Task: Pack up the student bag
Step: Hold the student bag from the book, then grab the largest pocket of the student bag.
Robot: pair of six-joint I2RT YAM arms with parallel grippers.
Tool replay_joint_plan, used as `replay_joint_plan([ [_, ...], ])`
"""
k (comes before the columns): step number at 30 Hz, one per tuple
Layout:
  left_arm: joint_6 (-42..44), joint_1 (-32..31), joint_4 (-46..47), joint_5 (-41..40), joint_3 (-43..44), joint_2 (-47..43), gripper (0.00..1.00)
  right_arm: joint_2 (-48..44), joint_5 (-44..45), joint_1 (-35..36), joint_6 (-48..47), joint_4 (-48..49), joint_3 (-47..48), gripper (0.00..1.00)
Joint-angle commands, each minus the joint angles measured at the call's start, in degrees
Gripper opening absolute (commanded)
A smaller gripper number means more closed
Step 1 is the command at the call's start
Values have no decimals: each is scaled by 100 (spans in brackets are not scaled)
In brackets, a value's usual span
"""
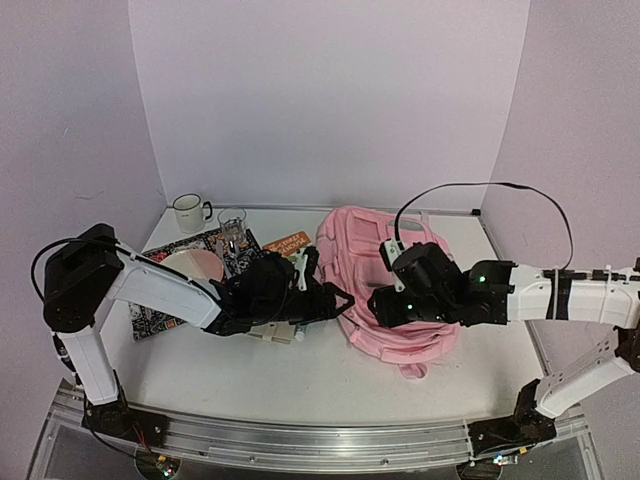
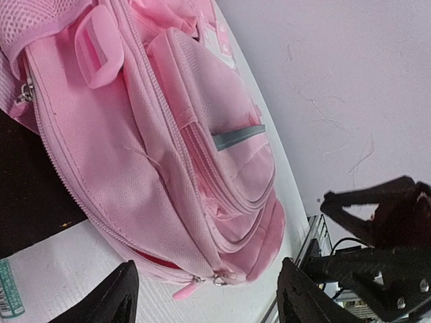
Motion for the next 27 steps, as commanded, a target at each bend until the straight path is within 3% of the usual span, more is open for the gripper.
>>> replay_joint_plan([
  [1,-561,41,246,275,425,386,70,-305,258,427,568,-351,-188,50],
  [4,-754,45,294,457,590,608,65,-226,323,672,896,-380,-280,50],
  [8,-944,41,368,543,733,752,51,45,404,1027,1347,-369,-331,50],
  [12,-1185,45,467,561,742,736,11,462,440,1145,1425,-275,-269,50],
  [14,-1311,45,516,561,711,703,3,614,458,1147,1460,-216,-217,50],
  [27,-2180,-25,1014,638,648,609,0,1517,1257,1149,2127,14,134,42],
])
